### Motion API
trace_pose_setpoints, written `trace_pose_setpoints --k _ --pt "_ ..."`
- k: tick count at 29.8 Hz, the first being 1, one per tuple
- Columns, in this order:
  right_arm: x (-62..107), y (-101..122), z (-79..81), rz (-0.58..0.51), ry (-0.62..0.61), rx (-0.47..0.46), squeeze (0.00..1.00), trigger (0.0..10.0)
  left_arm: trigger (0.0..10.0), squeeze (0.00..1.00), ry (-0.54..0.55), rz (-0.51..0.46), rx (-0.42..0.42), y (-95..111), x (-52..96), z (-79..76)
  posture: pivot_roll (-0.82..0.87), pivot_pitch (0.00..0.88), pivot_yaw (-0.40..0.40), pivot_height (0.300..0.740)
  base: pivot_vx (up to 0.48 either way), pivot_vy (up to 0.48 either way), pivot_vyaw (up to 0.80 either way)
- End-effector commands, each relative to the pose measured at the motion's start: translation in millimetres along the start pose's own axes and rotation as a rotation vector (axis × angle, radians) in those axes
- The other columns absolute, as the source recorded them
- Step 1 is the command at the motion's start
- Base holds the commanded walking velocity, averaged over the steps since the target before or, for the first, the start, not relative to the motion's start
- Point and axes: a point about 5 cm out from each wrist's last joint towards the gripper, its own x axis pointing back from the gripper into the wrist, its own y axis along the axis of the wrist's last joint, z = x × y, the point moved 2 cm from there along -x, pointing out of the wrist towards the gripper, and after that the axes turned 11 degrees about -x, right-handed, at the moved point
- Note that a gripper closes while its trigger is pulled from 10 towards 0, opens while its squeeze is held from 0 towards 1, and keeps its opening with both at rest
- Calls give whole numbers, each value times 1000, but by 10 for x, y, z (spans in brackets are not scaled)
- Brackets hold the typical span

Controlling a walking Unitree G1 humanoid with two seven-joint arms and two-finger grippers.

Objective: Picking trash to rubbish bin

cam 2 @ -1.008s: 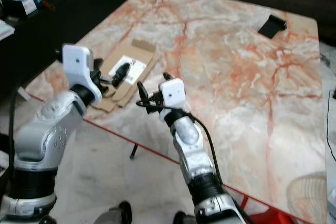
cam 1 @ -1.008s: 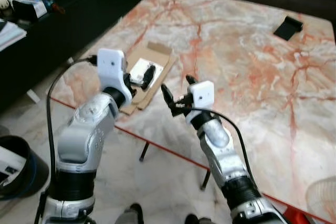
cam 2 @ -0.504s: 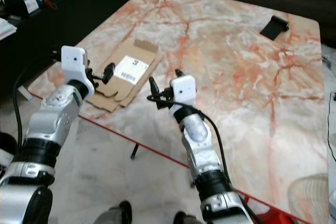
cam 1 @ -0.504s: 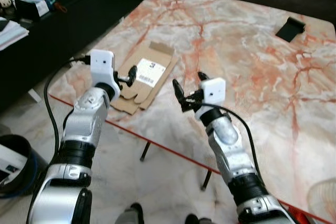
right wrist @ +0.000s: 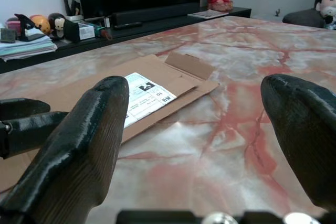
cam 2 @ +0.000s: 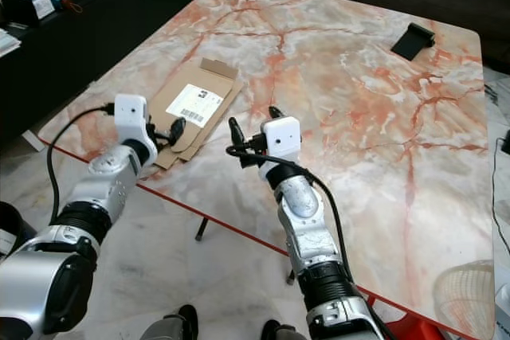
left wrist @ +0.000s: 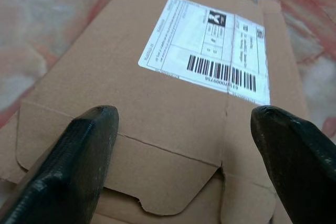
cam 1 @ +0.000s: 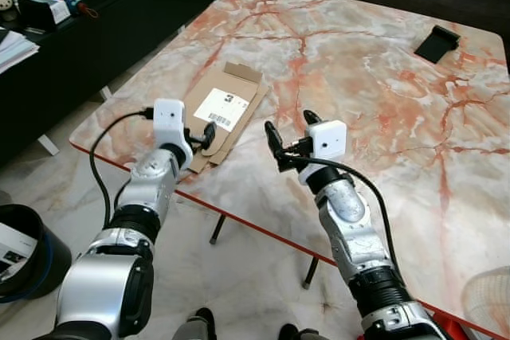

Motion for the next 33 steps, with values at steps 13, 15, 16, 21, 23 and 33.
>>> trace_pose_setpoints --k 13,15,16,21,23,33 --pt "6 -2 26 0 -4 -9 0 10000 10000 0 -131 81 44 -391 172 -255 85 209 -25 740 0 0 0" --pt "0 -2 26 0 -5 -10 0 10000 10000 0 -143 67 35 -383 215 -286 91 210 -24 740 0 0 0" --pt "-2 -2 26 1 -5 -10 0 10000 10000 0 -146 64 32 -380 225 -292 91 210 -24 740 0 0 0" --pt "-30 3 37 -1 3 -11 0 10000 10000 0 -151 19 26 -253 470 -358 120 216 -21 740 0 0 0" --pt "-43 4 42 -1 6 -12 0 10000 10000 0 -149 1 28 -152 617 -390 130 218 -20 740 0 0 0" --pt "-77 -2 83 -3 18 -19 0 10000 10000 0 -147 -9 -10 201 1052 -523 159 216 -18 740 0 0 0"
